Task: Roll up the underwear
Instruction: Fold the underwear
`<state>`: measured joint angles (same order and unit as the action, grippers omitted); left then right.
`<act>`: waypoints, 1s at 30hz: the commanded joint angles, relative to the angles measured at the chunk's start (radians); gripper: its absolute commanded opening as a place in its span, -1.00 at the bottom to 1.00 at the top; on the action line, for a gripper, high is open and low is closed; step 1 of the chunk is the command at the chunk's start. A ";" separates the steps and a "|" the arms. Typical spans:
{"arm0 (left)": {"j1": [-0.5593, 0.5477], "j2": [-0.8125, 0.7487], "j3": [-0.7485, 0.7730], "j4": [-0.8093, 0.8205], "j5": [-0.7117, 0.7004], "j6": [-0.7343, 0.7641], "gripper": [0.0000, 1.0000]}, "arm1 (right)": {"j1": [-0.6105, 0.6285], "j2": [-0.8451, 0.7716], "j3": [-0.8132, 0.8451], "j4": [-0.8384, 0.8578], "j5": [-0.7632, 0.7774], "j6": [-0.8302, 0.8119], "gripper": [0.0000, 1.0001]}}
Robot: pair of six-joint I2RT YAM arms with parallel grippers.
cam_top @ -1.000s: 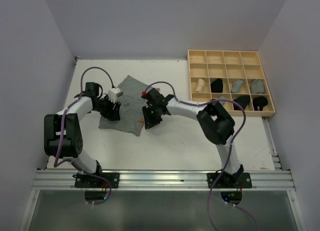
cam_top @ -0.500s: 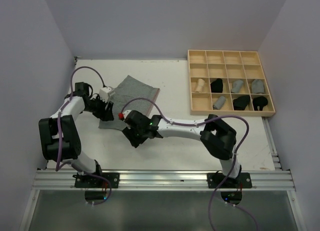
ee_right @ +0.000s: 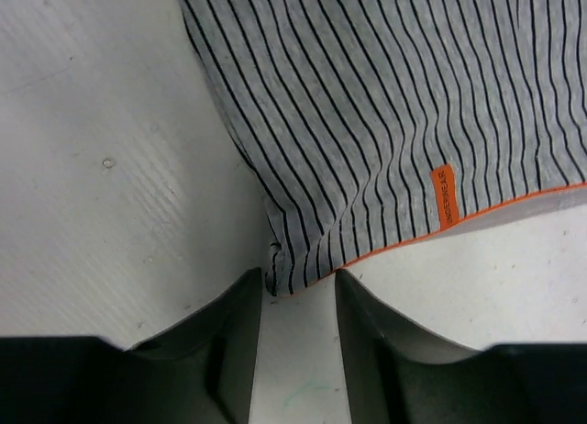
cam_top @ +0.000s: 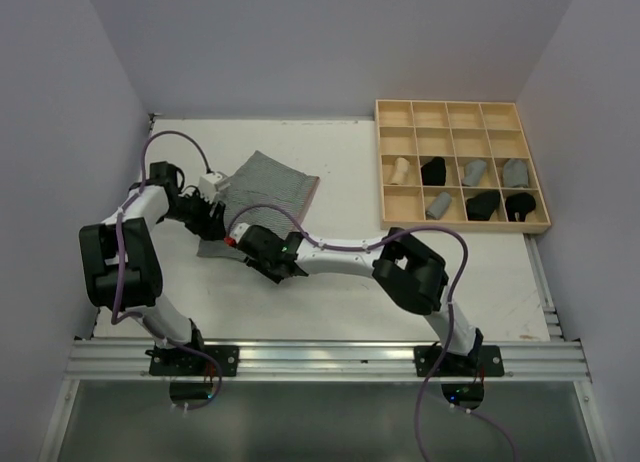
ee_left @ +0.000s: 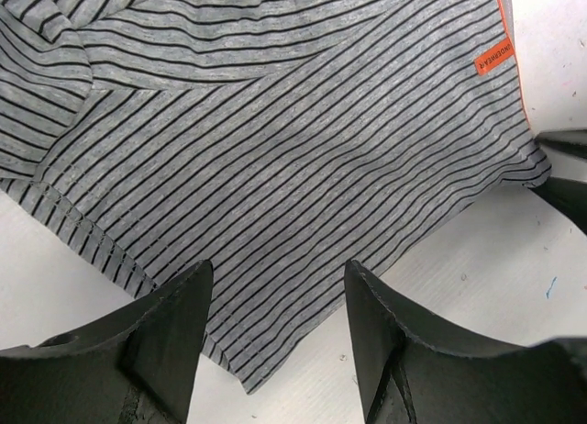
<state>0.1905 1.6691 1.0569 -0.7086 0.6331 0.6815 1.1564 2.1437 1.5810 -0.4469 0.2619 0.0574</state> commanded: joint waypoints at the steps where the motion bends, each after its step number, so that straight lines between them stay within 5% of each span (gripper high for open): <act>1: 0.012 0.021 0.038 -0.026 0.040 0.036 0.25 | 0.008 0.028 0.028 -0.027 0.016 -0.106 -0.37; 3: 0.013 0.032 0.038 -0.031 0.028 0.047 0.22 | 0.012 0.006 0.004 -0.033 0.022 -0.155 -0.72; 7: 0.015 0.084 0.035 -0.041 -0.001 0.050 0.09 | 0.020 -0.094 -0.064 -0.035 0.060 -0.238 -1.00; 15: 0.015 0.104 0.018 -0.069 -0.007 0.064 0.10 | 0.043 -0.271 -0.193 -0.059 0.129 -0.448 -1.00; 19: 0.015 0.101 0.029 -0.150 0.043 0.139 0.15 | 0.063 -0.252 -0.174 -0.179 0.111 -0.473 -0.42; 21: 0.015 0.090 0.035 -0.196 0.066 0.182 0.17 | 0.066 -0.272 -0.173 -0.199 0.093 -0.434 -0.32; 30: 0.032 0.030 0.109 -0.226 0.117 0.196 0.20 | -0.046 -0.291 -0.075 -0.092 -0.059 -0.170 -0.45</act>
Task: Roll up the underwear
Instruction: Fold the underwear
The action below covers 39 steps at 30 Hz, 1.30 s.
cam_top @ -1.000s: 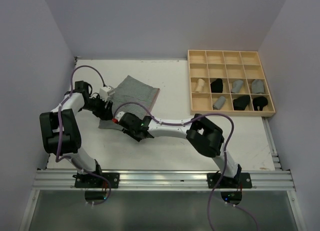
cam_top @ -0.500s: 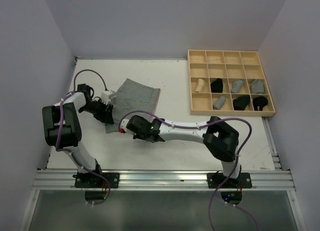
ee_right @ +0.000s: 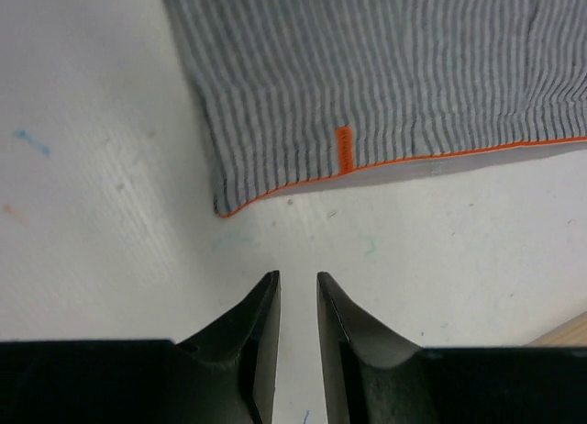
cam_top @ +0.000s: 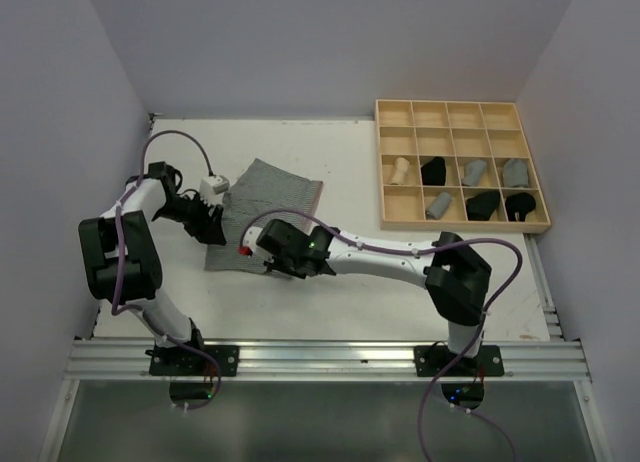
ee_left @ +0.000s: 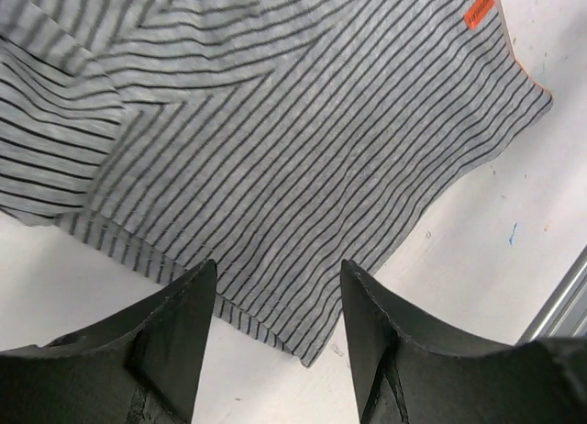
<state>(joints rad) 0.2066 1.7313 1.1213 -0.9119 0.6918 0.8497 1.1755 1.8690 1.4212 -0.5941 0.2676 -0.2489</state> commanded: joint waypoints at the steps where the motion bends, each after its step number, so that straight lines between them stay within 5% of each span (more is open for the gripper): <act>1: 0.014 -0.015 0.037 -0.015 0.055 0.022 0.20 | -0.095 0.027 0.102 0.071 -0.082 0.210 -0.48; 6: 0.014 0.016 -0.018 0.042 0.022 -0.012 0.18 | -0.161 0.116 0.130 0.129 -0.227 0.393 -0.56; 16: 0.016 -0.009 -0.106 0.056 -0.037 -0.011 0.13 | -0.174 0.191 -0.007 0.128 -0.432 0.379 -0.64; 24: 0.014 -0.140 -0.071 -0.185 0.153 0.287 0.08 | -0.223 0.038 -0.093 0.070 -0.465 0.255 -0.95; 29: 0.016 -0.136 0.118 -0.029 0.216 0.097 0.32 | -0.355 -0.091 -0.053 0.095 -0.447 0.296 -0.61; 30: 0.017 -0.069 0.214 0.016 0.231 0.030 0.34 | -0.414 -0.099 -0.044 0.132 -0.438 0.350 -0.33; 33: 0.014 0.125 0.465 0.009 0.302 -0.021 0.39 | -0.538 -0.076 0.016 0.171 -0.442 0.455 -0.02; 39: -0.010 0.408 0.776 0.214 0.306 -0.266 0.38 | -0.655 0.117 0.235 0.149 -0.413 0.572 0.06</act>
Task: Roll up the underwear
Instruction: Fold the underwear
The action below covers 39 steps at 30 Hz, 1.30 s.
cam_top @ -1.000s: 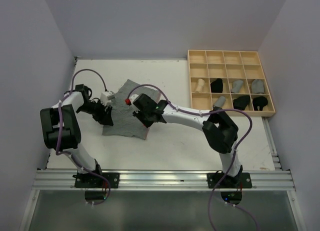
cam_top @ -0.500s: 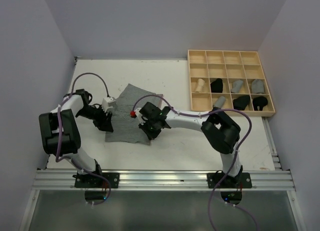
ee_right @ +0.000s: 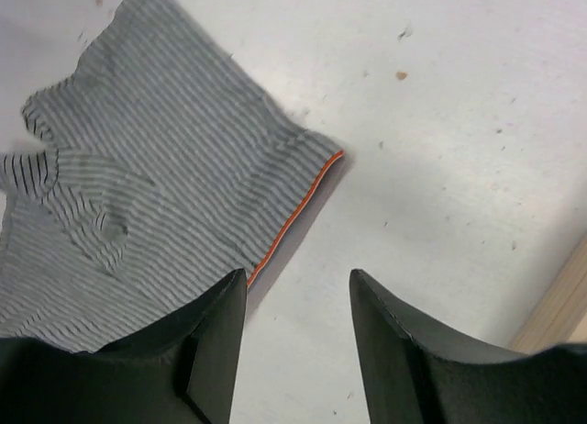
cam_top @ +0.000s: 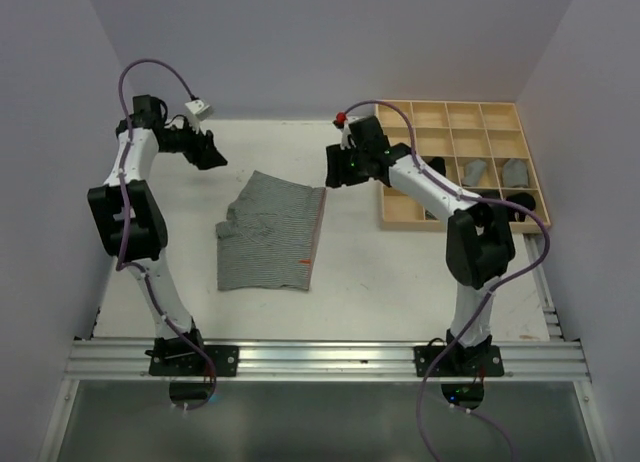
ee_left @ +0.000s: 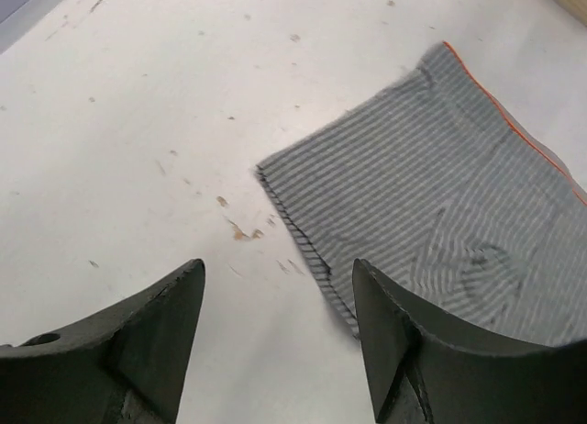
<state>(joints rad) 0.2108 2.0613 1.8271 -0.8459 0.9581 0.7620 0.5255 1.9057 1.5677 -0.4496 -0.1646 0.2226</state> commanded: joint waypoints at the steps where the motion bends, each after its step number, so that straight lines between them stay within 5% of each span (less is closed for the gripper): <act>1: -0.024 0.088 0.067 0.207 0.019 -0.220 0.37 | -0.013 0.107 0.130 0.009 0.016 0.112 0.06; 5: -0.082 0.140 0.040 0.431 -0.064 -0.329 0.36 | -0.041 0.216 0.202 0.048 -0.001 0.182 0.07; 9: -0.119 0.230 0.055 0.485 -0.128 -0.378 0.35 | -0.053 0.332 0.245 0.087 -0.045 0.248 0.06; 18: -0.140 0.355 0.099 0.469 -0.118 -0.395 0.28 | -0.053 0.411 0.241 0.146 -0.050 0.261 0.04; 31: -0.142 0.365 0.052 0.364 -0.039 -0.325 -0.06 | -0.056 0.432 0.196 0.190 -0.105 0.245 -0.10; 39: -0.145 0.362 0.044 0.329 -0.021 -0.297 -0.28 | -0.059 0.437 0.178 0.204 -0.119 0.225 -0.47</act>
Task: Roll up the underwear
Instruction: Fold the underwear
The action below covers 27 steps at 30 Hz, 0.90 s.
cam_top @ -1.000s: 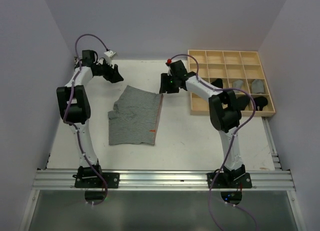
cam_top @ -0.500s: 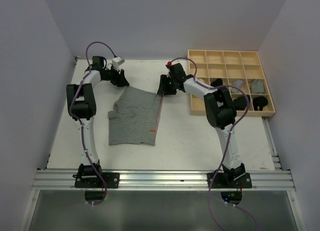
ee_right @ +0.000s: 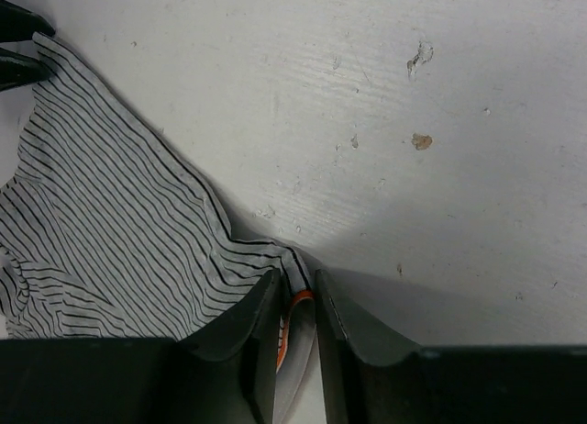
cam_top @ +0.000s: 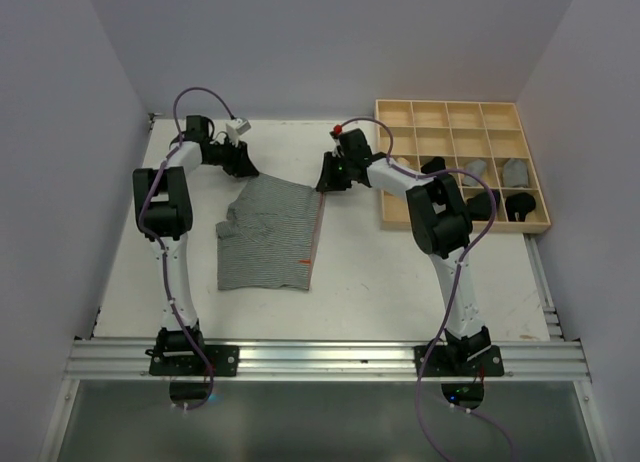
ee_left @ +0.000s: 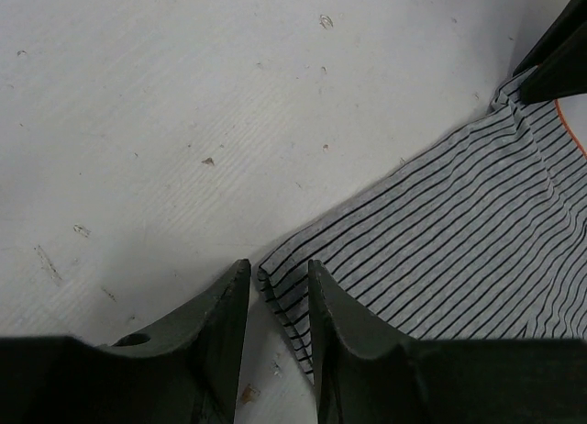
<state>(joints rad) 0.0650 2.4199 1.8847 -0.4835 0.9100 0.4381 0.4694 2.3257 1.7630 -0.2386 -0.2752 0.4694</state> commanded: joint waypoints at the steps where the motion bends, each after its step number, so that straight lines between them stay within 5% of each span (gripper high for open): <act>1: 0.001 0.004 -0.013 -0.035 0.030 0.027 -0.30 | -0.003 0.018 -0.016 -0.007 -0.012 -0.021 -0.51; 12: -0.005 0.061 0.051 0.011 0.067 -0.050 -0.49 | -0.034 0.054 0.041 -0.018 -0.036 -0.037 -1.00; 18: -0.004 0.065 0.065 0.134 0.079 -0.162 -1.00 | -0.067 0.081 0.102 -0.011 -0.047 -0.032 -1.00; 27: 0.004 -0.073 0.111 0.201 0.095 -0.230 -1.00 | -0.083 0.026 0.224 -0.027 -0.104 -0.066 -1.00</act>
<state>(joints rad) 0.0631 2.4641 1.9694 -0.3428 0.9730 0.2333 0.3843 2.4145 1.9373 -0.2718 -0.3408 0.4393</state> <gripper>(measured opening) 0.012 0.030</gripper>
